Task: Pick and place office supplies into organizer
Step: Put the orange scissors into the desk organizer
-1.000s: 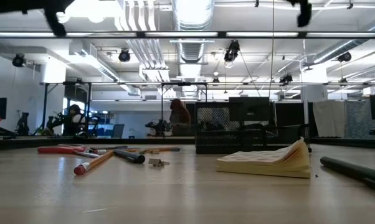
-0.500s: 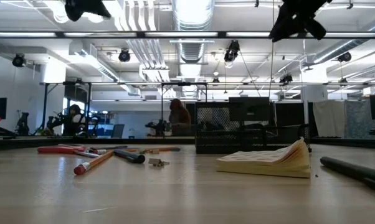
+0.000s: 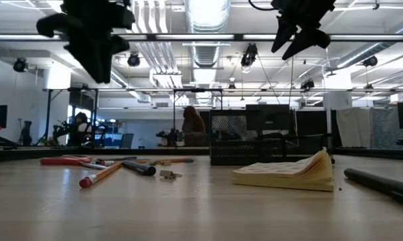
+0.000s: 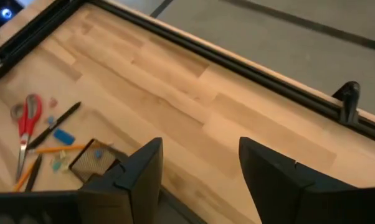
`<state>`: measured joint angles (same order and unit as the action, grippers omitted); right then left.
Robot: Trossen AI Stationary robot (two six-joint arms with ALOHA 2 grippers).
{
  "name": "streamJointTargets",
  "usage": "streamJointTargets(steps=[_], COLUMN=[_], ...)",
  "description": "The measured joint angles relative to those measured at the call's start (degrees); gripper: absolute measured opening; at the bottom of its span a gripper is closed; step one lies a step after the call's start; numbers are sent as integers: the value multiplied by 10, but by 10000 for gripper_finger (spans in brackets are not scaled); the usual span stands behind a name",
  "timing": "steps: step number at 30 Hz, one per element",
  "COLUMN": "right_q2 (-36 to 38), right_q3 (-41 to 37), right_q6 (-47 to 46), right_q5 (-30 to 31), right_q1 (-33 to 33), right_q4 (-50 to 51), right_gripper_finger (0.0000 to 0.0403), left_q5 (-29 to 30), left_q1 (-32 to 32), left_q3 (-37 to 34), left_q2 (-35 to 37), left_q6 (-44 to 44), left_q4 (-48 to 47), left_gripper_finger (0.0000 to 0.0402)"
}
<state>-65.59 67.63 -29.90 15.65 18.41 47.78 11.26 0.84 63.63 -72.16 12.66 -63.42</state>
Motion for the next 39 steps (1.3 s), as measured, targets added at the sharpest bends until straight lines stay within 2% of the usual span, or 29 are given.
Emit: streamJointTargets(steps=[4, 7, 10, 14, 17, 24, 28, 31, 35, 39], right_q2=[-2, 1, 6, 9, 11, 10, 10, 11, 11, 11], right_q3=[-3, -18, -32, -52, -62, -68, -65, -63, -63, -63], right_q6=[6, 5, -3, -37, -77, -125, -132, -126, -108, -101], right_q5=[-11, -11, -11, -11, -9, -6, -6, -6, -6, -6], right_q1=[0, 0, 0, 0, 1, 1, 1, 1, 1, 1], right_q4=[-3, 0, -1, -1, -2, -1, -1, -1, -1, -1], right_gripper_finger=[197, 193, 191, 191, 191, 192, 192, 192, 192, 192], left_q5=[-5, -11, -37, -42, -33, -22, -89, -109, -77, -65], left_q1=[2, 12, 27, 60, 84, 96, 95, 93, 92, 92], left_q3=[-33, -52, -58, -57, -60, -81, -127, -146, -141, -147], left_q2=[-46, -81, -111, -123, -115, -91, -90, -91, -91, -90], left_q6=[27, -44, -180, -466, -642, -927, -1071, -1118, -1135, -1216], left_q4=[5, 8, 10, 11, 14, 15, 14, 13, 18, 34], left_gripper_finger=[86, 86, 86, 82, 74, 70, 70, 70, 70, 70])
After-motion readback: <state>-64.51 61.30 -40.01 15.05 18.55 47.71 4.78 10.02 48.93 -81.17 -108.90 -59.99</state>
